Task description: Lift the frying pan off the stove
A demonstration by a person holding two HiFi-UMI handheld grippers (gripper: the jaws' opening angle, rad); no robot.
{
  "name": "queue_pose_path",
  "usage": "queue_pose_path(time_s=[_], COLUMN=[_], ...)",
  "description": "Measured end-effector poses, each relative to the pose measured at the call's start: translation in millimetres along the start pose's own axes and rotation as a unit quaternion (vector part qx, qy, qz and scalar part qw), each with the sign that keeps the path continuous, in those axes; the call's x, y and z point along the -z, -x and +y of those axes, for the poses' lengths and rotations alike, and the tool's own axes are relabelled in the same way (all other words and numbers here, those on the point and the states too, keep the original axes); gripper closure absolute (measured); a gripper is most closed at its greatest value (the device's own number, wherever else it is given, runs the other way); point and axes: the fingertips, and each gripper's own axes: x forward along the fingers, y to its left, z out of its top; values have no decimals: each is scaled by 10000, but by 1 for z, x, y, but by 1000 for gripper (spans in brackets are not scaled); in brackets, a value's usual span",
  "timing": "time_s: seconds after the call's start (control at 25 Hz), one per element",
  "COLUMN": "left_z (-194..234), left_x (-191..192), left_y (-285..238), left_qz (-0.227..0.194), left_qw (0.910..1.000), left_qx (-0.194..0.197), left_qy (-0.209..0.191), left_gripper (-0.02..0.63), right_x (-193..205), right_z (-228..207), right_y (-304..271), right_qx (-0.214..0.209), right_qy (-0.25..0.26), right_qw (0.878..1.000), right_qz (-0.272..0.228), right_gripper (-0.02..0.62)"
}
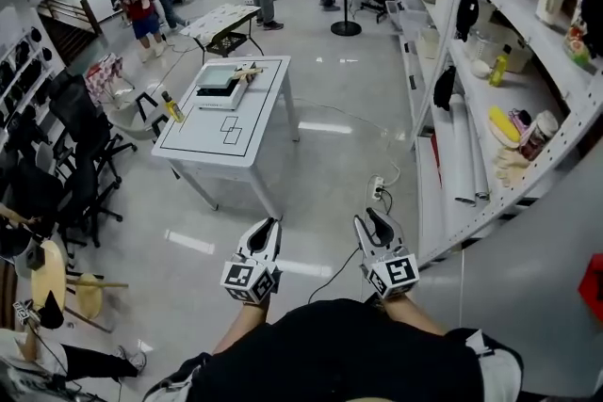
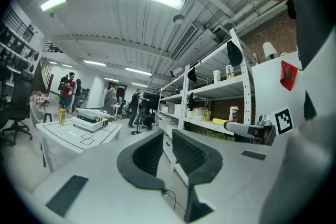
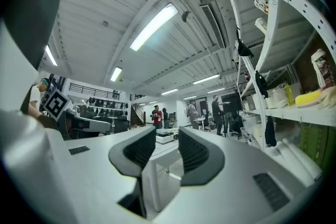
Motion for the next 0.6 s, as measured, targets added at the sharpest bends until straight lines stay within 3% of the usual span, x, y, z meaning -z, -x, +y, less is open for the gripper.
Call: queue_pose_path(time_s=[0.08,0.6], left_z=[-5,-48], left_x=[11,38], left_y=[-5,-1], left_qz=[96,484], left_qw=[10000,9987], left_qx=[-5,-54], left_qy=[17,130], left_gripper=[457,451], right_x=[6,35], right_z=[-7,-30], right_y=[6,47], right_qx=[-51,-339], right_qy=[-29,-303], right_qw=[9999,9988], right_qz=[116,203], right_gripper=[442,437])
